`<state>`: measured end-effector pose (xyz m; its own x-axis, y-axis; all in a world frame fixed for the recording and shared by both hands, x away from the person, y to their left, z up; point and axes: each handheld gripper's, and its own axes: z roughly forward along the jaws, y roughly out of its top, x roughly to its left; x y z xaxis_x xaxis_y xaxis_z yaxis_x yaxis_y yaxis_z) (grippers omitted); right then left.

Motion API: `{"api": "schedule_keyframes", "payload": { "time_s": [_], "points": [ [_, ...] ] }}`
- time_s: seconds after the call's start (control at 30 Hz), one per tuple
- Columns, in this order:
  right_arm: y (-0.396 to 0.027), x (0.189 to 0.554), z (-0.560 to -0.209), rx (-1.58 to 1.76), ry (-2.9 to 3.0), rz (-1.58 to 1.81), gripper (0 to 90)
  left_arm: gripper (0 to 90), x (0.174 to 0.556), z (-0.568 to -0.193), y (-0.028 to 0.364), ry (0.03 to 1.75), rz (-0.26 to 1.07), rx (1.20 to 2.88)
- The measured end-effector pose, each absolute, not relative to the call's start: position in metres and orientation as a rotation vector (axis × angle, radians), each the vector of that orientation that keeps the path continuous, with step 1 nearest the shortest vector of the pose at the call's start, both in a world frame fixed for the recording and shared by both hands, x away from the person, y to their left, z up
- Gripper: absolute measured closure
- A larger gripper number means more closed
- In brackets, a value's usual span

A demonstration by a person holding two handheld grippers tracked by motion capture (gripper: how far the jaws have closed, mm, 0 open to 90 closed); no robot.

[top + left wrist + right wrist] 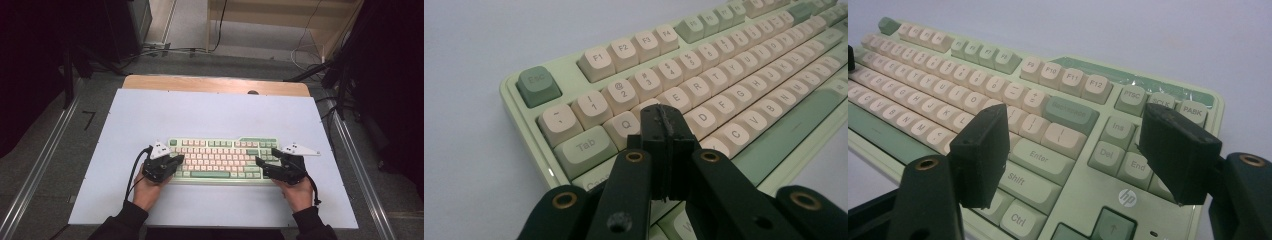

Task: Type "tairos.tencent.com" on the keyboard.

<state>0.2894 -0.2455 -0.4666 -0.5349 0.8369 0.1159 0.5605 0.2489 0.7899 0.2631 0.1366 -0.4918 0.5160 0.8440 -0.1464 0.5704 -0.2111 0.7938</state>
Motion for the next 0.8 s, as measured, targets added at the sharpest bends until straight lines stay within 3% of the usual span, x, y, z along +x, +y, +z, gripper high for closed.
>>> {"api": "schedule_keyframes", "payload": {
  "time_s": [0.57,0.7,0.8],
  "points": [
    [-0.245,0.290,-0.467,1.281,2.200,1.178,26.7,88.0,0.265,-0.492,0.137,1.181,0.370,1.887],
    [-0.245,0.290,-0.467,1.284,2.199,1.180,26.7,50.7,0.261,-0.482,0.145,1.188,0.397,1.792],
    [-0.245,0.290,-0.467,1.283,2.201,1.181,26.7,35.3,0.260,-0.479,0.149,1.211,0.400,1.757]
  ]
}}
